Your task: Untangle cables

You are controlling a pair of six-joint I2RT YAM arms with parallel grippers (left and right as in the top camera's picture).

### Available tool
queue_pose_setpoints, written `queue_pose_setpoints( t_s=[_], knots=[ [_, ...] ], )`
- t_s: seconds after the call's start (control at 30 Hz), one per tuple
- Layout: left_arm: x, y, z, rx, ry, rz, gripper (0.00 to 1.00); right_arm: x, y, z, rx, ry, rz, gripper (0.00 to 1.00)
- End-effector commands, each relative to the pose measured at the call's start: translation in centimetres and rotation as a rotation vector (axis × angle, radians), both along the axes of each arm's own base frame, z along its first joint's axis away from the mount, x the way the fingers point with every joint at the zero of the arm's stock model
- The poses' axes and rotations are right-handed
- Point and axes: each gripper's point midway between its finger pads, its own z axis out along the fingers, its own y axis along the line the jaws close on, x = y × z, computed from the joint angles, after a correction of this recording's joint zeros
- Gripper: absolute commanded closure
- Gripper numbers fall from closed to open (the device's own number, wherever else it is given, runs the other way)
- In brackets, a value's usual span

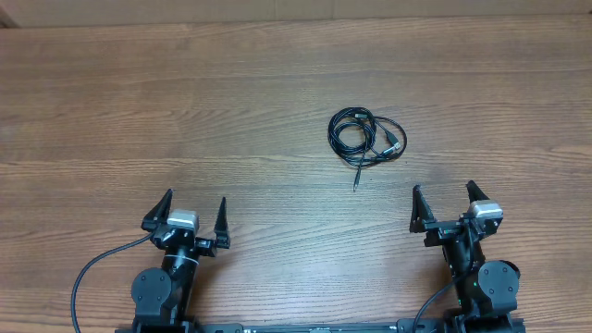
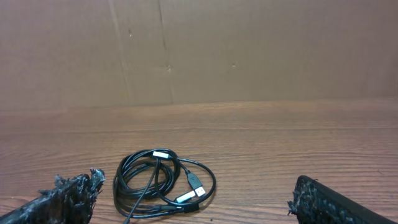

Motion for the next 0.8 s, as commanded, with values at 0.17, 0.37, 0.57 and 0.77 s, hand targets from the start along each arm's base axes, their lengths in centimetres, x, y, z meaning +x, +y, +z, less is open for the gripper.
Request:
queue_pose_setpoints(
  t_s=[0.17, 0.37, 0.57, 0.77],
  knots=[
    [-0.1, 0.0, 0.5, -0.009, -0.006, -0.003, 0.01, 0.0, -0.2, -0.1, -0.005, -0.006, -0.012, 0.0],
    [-0.8, -0.4, 0.9, -0.008, 0.041, -0.025, 0.0, 0.0, -0.2, -0.1, -0.005, -0.006, -0.012, 0.0],
    [-2.2, -0.3, 2.2, -0.005, 0.108, -0.025, 0.0, 0.0, -0.2, -0.1, -0.005, -0.006, -0.012, 0.0],
    [-3.8, -1.1, 1.3, 0.016, 0.231, -0.079, 0.0, 0.0, -0.2, -0.1, -0.005, -0.006, -0.012, 0.0]
  ],
)
